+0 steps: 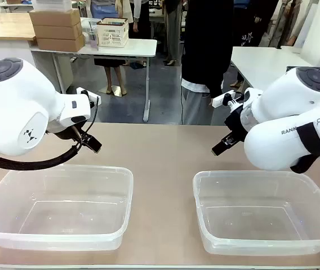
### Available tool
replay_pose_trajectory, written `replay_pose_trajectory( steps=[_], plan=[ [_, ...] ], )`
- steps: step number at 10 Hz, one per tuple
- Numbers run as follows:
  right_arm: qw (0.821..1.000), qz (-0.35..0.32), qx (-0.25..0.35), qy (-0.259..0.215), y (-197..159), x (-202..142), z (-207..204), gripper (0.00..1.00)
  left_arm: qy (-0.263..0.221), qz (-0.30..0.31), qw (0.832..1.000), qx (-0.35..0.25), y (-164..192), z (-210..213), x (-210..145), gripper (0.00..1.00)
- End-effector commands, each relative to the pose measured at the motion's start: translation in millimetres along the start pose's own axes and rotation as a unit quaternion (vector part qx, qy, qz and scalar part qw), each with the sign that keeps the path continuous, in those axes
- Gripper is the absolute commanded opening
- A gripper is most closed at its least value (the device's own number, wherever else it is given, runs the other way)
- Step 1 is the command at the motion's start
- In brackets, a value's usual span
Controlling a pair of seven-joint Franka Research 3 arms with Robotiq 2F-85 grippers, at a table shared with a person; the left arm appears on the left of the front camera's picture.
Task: Sort the waste into each basket.
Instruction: Pick up the Organizing box on the left side of the table and lift it.
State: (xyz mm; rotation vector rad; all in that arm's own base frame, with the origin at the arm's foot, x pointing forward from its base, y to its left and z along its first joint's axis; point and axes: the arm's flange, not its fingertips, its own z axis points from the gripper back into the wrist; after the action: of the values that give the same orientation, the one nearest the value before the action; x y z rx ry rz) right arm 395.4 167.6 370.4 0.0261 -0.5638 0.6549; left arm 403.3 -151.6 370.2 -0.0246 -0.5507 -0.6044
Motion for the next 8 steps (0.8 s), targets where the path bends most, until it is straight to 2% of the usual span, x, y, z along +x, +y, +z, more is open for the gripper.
replay_pose_trajectory(
  steps=[1,8],
  plan=[
    [1.000,0.000,0.000,0.000,0.0,0.0,0.0,1.00,0.000,0.000,1.000,0.000,0.0,0.0,0.0,1.00],
    [1.000,0.000,0.000,0.000,0.0,0.0,0.0,1.00,0.000,0.000,1.000,0.000,0.0,0.0,0.0,1.00]
  ],
)
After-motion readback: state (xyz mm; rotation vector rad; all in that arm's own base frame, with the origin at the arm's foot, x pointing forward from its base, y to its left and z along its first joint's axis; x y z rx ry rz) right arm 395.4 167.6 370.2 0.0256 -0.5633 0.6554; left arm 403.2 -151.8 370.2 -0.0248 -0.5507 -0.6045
